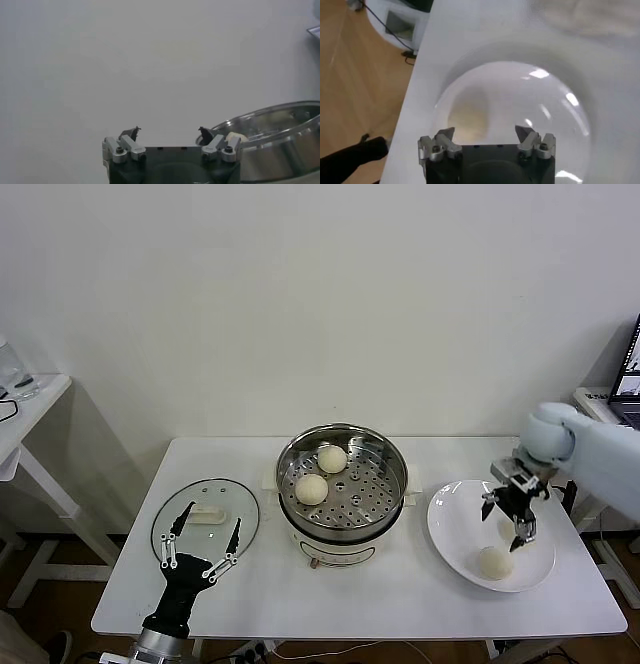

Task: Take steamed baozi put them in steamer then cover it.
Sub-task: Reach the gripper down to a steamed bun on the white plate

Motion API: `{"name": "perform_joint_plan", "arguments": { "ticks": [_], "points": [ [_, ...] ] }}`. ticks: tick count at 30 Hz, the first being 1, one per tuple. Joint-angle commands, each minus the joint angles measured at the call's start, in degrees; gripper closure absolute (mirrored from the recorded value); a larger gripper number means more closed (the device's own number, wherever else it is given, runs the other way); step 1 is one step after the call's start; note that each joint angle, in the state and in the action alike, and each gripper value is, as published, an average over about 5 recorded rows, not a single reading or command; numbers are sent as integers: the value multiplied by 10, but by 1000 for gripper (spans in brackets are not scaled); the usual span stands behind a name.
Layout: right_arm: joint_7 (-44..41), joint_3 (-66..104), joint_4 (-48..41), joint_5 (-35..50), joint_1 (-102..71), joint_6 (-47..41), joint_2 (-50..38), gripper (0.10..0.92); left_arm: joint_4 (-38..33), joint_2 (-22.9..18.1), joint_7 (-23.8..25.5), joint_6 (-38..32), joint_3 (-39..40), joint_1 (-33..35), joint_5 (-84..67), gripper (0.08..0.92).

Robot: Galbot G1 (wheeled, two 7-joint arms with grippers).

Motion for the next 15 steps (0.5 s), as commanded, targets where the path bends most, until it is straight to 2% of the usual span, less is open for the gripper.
{"name": "perform_joint_plan", "arguments": {
  "ticks": [1, 10, 15],
  "points": [
    [41, 53, -9, -43, -100, 3, -15, 203, 3, 0, -1, -1, -2, 0, 1, 177],
    [63, 65, -16, -43, -115, -7, -3, 204, 3, 0, -1, -1, -5, 0, 0, 177],
    [69, 64, -13, -40, -115, -8, -1, 246, -2, 0, -2, 0, -8, 2, 0, 177]
  ]
}}
